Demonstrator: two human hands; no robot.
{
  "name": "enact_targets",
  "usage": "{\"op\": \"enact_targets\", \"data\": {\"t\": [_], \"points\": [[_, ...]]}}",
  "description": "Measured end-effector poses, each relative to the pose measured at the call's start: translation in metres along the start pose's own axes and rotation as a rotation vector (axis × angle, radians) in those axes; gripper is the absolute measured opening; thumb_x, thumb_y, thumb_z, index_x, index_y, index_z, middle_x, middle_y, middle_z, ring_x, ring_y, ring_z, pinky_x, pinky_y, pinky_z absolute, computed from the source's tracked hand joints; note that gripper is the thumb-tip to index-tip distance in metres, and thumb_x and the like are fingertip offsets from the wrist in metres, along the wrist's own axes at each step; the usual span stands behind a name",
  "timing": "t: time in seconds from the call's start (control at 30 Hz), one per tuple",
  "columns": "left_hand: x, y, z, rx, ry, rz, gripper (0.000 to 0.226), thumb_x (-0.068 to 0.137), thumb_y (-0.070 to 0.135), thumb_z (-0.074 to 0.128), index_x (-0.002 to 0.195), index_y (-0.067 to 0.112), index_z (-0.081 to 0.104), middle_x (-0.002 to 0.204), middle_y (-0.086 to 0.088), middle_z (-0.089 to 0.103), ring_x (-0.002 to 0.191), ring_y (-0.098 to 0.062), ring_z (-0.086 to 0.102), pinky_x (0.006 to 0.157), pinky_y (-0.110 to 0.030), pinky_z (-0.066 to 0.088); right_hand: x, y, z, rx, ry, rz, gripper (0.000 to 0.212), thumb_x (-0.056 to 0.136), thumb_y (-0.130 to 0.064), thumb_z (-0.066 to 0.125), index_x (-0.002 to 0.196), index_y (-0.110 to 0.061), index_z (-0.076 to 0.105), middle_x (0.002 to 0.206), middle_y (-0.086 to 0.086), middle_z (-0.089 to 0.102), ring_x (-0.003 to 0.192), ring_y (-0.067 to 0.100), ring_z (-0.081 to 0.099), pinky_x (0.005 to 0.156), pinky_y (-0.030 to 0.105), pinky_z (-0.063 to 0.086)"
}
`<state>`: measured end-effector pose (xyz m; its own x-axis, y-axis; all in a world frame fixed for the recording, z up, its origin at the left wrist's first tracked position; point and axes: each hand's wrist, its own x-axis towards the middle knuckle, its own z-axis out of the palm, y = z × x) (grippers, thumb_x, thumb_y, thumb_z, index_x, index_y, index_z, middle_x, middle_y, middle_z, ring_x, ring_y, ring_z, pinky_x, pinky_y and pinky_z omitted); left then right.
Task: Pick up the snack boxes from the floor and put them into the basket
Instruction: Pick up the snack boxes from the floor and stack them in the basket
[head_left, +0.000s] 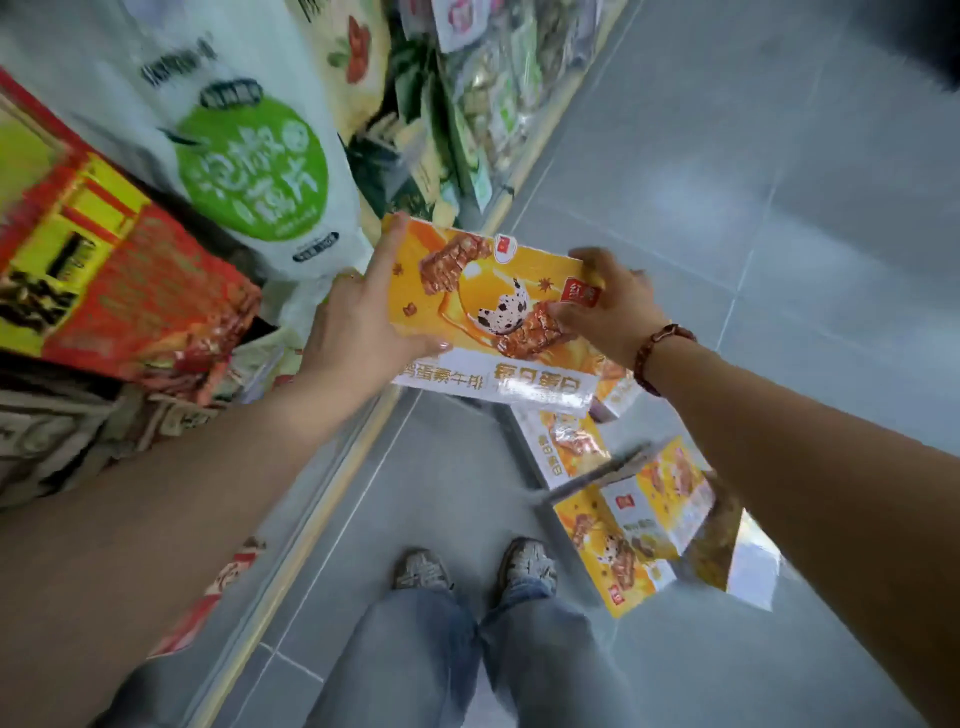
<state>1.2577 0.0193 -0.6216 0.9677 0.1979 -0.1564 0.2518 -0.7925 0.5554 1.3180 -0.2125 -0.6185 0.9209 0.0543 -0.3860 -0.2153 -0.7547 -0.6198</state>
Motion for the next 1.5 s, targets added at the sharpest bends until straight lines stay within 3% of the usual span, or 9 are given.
{"op": "enact_targets", "data": {"t": [0.2, 0.43, 0.63, 0.73, 0.8, 0.97, 1.07, 1.23, 1.5], "points": [[-0.051, 0.082, -0.127, -0.049, 0.162, 0.071, 0.113, 0.064, 0.047, 0.081, 0.143, 0.051, 0.000, 0.105, -0.015, 0.053, 0.092, -0.029, 0.053, 0.078, -0.038, 0.046, -0.072, -0.108, -0.119, -0.103, 0.110, -0.216, 0.063, 0.079, -0.039, 0.070, 0.134, -0.037, 0.040, 0.120, 0.014, 0.043, 0.105, 0.028, 0.054, 0.092, 0.028, 0.041], [-0.102, 0.152, -0.245, 0.001, 0.408, 0.153, 0.113, 0.066, 0.046, 0.079, 0.147, 0.043, 0.001, 0.090, -0.010, 0.050, 0.077, -0.023, 0.049, 0.063, -0.032, 0.038, -0.139, -0.203, -0.206, -0.121, 0.228, -0.475, 0.063, 0.079, -0.044, 0.069, 0.135, -0.039, 0.039, 0.120, 0.012, 0.042, 0.084, 0.025, 0.055, 0.086, 0.032, 0.047], [-0.173, 0.181, -0.291, 0.023, 0.588, 0.084, 0.113, 0.066, 0.042, 0.081, 0.145, 0.047, 0.000, 0.118, -0.018, 0.053, 0.106, -0.030, 0.050, 0.080, -0.031, 0.036, -0.188, -0.243, -0.240, -0.142, 0.226, -0.690, 0.062, 0.077, -0.048, 0.070, 0.132, -0.041, 0.041, 0.124, 0.012, 0.042, 0.084, 0.026, 0.059, 0.086, 0.038, 0.052], [-0.217, 0.181, -0.299, 0.027, 0.667, -0.006, 0.115, 0.064, 0.046, 0.081, 0.145, 0.049, -0.001, 0.117, -0.016, 0.055, 0.103, -0.029, 0.052, 0.077, -0.031, 0.039, -0.217, -0.257, -0.241, -0.177, 0.186, -0.807, 0.061, 0.079, -0.048, 0.068, 0.133, -0.040, 0.040, 0.130, 0.013, 0.040, 0.076, 0.018, 0.055, 0.082, 0.033, 0.049], [-0.251, 0.175, -0.300, 0.033, 0.731, -0.091, 0.115, 0.063, 0.049, 0.080, 0.145, 0.048, 0.000, 0.110, -0.014, 0.056, 0.094, -0.028, 0.053, 0.073, -0.031, 0.040, -0.238, -0.268, -0.233, -0.197, 0.125, -0.892, 0.061, 0.080, -0.047, 0.067, 0.134, -0.041, 0.039, 0.132, 0.014, 0.039, 0.073, 0.014, 0.052, 0.084, 0.032, 0.047], [-0.360, 0.149, -0.302, 0.063, 0.867, -0.304, 0.111, 0.066, 0.047, 0.079, 0.149, 0.037, 0.006, 0.073, 0.001, 0.046, 0.064, -0.017, 0.044, 0.050, -0.028, 0.030, -0.297, -0.301, -0.179, -0.259, -0.112, -1.086, 0.061, 0.081, -0.047, 0.065, 0.135, -0.040, 0.037, 0.134, 0.015, 0.037, 0.109, 0.033, 0.054, 0.089, 0.035, 0.045], [-0.431, 0.129, -0.303, 0.091, 0.926, -0.483, 0.112, 0.067, 0.048, 0.078, 0.147, 0.042, -0.001, 0.070, -0.002, 0.043, 0.057, -0.013, 0.042, 0.047, -0.025, 0.028, -0.342, -0.319, -0.132, -0.256, -0.257, -1.207, 0.061, 0.081, -0.046, 0.065, 0.134, -0.038, 0.037, 0.129, 0.018, 0.043, 0.123, 0.035, 0.043, 0.094, 0.041, 0.046], [-0.559, 0.099, -0.299, 0.021, 1.072, -0.724, 0.112, 0.068, 0.041, 0.081, 0.142, 0.052, -0.001, 0.094, -0.004, 0.047, 0.077, -0.018, 0.045, 0.060, -0.030, 0.035, -0.448, -0.336, -0.047, -0.238, -0.461, -1.418, 0.060, 0.078, -0.048, 0.066, 0.131, -0.045, 0.039, 0.132, 0.013, 0.047, 0.118, 0.031, 0.048, 0.090, 0.034, 0.045], [-0.784, 0.047, -0.277, 0.035, 1.203, -1.053, 0.113, 0.066, 0.032, 0.084, 0.141, 0.054, 0.002, 0.086, 0.001, 0.053, 0.074, -0.018, 0.050, 0.060, -0.029, 0.037, -0.655, -0.314, 0.088, -0.203, -0.707, -1.591, 0.056, 0.079, -0.049, 0.067, 0.127, -0.040, 0.041, 0.115, 0.009, 0.050, 0.086, 0.025, 0.054, 0.068, 0.027, 0.037]]}}
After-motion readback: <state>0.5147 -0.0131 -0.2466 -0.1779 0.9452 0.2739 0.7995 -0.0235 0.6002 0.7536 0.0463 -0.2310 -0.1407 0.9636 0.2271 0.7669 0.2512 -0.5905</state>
